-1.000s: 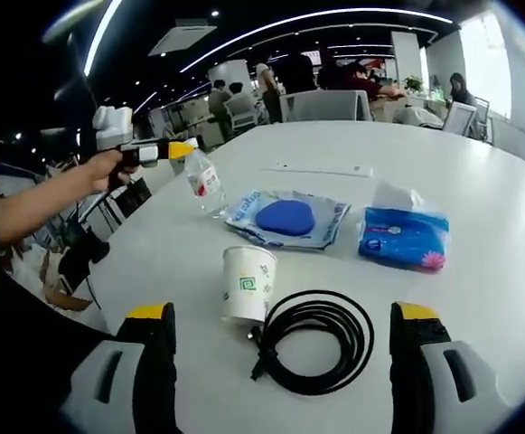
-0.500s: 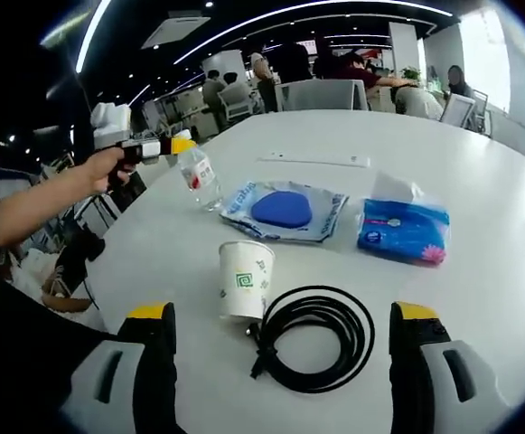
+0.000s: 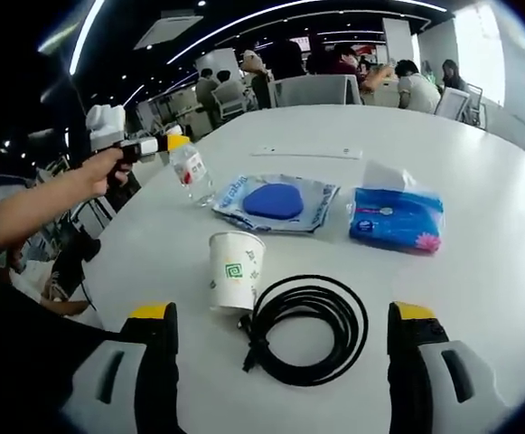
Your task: Arrange the tabletop items into an orderly group along one side of the table until the central work area is clear of visible clutter.
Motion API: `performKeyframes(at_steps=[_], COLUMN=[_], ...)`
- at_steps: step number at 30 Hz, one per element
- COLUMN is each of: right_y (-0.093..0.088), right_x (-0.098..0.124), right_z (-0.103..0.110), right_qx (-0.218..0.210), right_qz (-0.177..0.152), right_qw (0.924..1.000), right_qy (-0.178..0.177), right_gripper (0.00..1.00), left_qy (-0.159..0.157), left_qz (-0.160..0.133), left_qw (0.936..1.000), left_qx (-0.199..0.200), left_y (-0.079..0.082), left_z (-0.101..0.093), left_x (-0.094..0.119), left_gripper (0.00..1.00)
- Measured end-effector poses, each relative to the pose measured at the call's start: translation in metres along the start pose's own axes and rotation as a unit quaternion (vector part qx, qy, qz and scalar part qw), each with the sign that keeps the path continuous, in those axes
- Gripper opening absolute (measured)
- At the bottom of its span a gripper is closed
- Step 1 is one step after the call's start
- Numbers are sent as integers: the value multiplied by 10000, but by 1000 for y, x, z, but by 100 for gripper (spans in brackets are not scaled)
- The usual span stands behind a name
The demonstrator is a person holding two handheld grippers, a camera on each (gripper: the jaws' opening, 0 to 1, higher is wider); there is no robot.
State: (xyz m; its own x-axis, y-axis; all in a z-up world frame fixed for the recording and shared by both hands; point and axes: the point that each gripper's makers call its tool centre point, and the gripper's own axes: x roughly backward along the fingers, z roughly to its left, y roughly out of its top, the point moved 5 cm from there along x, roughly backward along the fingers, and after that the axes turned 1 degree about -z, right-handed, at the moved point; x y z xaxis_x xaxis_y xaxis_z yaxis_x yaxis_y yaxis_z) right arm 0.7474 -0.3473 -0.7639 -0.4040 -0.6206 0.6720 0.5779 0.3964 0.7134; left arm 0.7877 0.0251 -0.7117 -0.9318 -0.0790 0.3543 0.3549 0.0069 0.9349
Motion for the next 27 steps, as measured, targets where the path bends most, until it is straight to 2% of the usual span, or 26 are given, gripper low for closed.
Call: performKeyframes(at_steps=[8, 27], right_y=[1, 0], right_x=[-1, -2], right_z=[-2, -10], right_qx=[-6, -50], right_qz=[10, -23], right_qw=[10000, 10000], right_qy=[-1, -36], right_gripper=[92, 92], left_qy=[85, 46], left_qz=[-218, -107], left_qw=[9997, 9999], left_qx=[-10, -3], left_y=[1, 2], left_z=[1, -2], left_x=[-1, 3], left_gripper=[22, 19])
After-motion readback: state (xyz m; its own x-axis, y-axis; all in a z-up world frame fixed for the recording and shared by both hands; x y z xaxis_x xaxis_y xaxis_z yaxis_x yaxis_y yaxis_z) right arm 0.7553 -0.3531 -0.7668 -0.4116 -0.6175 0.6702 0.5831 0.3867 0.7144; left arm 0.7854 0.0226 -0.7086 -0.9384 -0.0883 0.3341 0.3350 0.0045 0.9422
